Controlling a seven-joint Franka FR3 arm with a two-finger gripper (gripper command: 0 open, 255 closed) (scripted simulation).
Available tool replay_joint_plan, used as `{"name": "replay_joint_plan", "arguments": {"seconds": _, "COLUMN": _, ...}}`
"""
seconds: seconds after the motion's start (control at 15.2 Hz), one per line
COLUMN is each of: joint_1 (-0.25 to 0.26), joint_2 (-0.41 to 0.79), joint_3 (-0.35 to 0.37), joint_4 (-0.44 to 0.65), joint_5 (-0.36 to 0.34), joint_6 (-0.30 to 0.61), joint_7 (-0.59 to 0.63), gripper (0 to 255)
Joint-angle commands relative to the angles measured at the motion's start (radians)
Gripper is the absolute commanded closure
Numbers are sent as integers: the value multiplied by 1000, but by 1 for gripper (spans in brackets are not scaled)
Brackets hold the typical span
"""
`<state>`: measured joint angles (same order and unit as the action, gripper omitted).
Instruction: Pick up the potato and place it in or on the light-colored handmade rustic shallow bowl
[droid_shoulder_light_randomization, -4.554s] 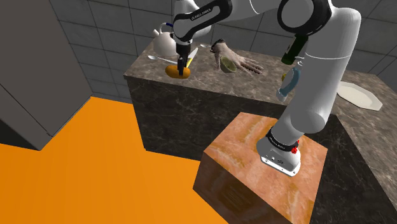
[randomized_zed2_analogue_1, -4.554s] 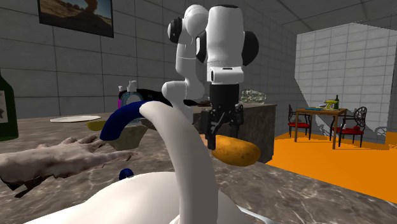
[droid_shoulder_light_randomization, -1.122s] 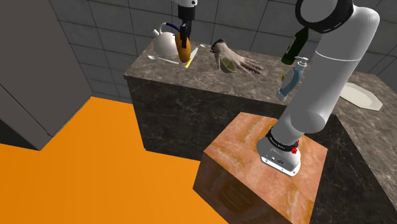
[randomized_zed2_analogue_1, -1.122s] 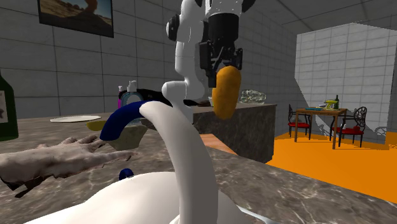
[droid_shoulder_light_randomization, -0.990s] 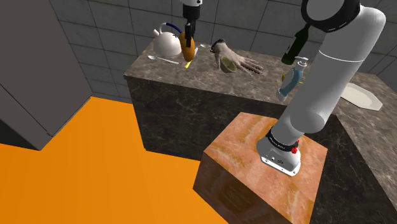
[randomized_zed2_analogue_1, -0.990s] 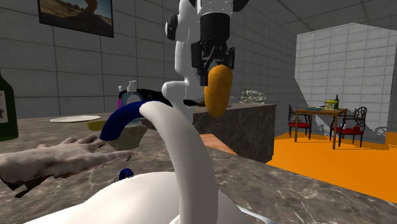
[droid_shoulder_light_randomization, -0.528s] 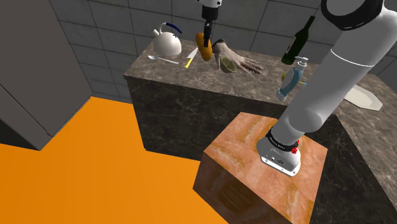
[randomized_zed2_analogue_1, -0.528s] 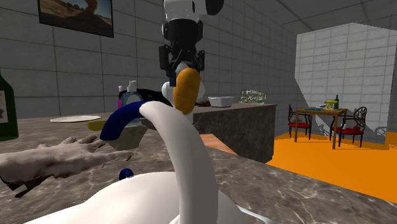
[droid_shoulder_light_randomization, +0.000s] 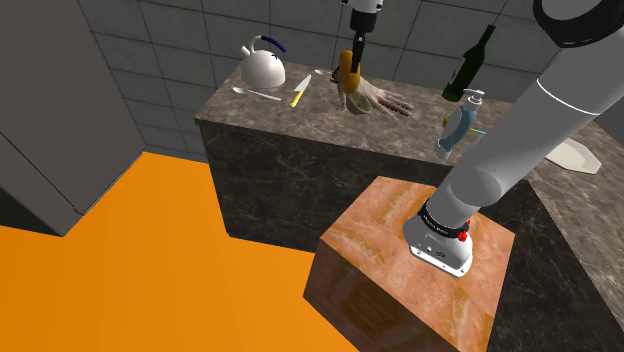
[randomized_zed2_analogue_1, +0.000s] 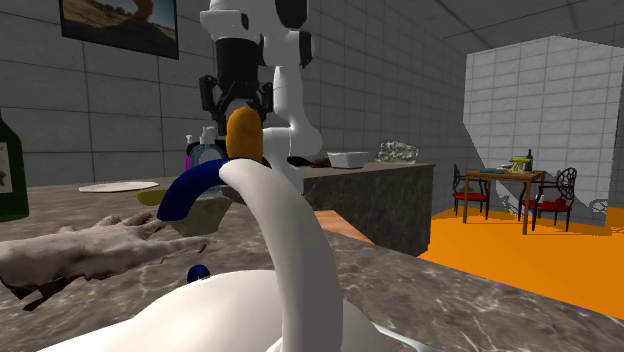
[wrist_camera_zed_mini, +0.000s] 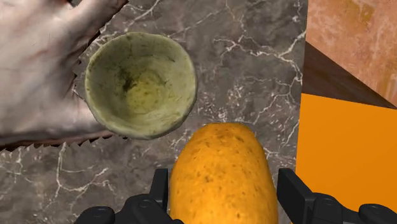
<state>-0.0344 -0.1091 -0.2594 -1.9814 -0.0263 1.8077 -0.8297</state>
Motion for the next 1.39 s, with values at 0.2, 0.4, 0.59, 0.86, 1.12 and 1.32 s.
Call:
{"name": "replay_joint_plan", "arguments": {"seconds": 0.2, "joint_1": -54, "joint_2": -45, "joint_3": -64, "joint_4": -39, "joint_5": -29, "joint_6": -2, "joint_7": -108, "gripper": 255}}
{"name": "replay_joint_plan", "arguments": {"seconds": 0.4, "joint_1": -71, "joint_2": -54, "joint_3": -86, "joint_4": -59, "joint_5": -38, "joint_6": 11, "joint_7": -144, "gripper": 255}}
{"name": "replay_joint_plan", "arguments": {"seconds": 0.59, "joint_1": -72, "joint_2": -47, "joint_3": -88, "joint_4": -93, "joint_5": -37, "joint_6": 51, "joint_7": -145, "gripper": 255}}
{"name": "replay_joint_plan", "arguments": {"seconds": 0.86, "joint_1": -73, "joint_2": -36, "joint_3": -91, "joint_4": -136, "joint_5": -35, "joint_6": 105, "joint_7": -147, "gripper": 255}}
{"name": "replay_joint_plan", "arguments": {"seconds": 1.12, "joint_1": -74, "joint_2": -20, "joint_3": -94, "joint_4": -175, "joint_5": -31, "joint_6": 159, "joint_7": -150, "gripper": 255}}
{"name": "replay_joint_plan", "arguments": {"seconds": 1.32, "joint_1": -74, "joint_2": -9, "joint_3": -96, "joint_4": -198, "joint_5": -29, "joint_6": 192, "joint_7": -152, "gripper": 255}}
